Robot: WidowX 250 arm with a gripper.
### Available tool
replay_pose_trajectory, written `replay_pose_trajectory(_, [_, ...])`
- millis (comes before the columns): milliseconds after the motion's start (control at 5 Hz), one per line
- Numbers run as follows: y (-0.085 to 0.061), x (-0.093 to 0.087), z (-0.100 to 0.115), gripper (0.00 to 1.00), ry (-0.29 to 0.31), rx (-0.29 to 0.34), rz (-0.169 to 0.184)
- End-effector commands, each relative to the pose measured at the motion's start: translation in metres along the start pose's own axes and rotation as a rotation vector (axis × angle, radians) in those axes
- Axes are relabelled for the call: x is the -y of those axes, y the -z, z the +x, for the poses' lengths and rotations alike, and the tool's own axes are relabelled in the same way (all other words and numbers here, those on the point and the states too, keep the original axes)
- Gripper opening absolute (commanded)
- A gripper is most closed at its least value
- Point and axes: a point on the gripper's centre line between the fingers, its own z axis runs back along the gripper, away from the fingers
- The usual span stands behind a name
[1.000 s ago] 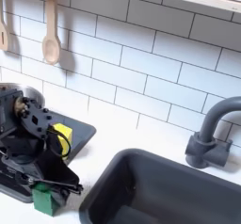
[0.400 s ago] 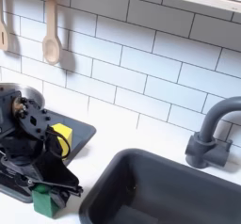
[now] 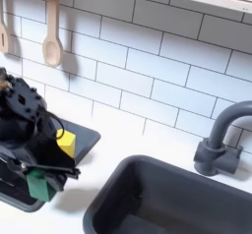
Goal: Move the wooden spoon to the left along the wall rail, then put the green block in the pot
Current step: 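Put the green block in the pot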
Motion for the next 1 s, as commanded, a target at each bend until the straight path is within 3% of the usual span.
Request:
replay_pose_trajectory(0, [-0.016,-0.008,0.028,0.0,-0.012,0.074,0.021])
replay_pose_trajectory(400, [-0.028,-0.024,0.057,0.0,-0.054,0.134,0.051])
replay_pose_trajectory(800, [-0.028,-0.043,0.073,0.0,-0.095,0.141,0.083])
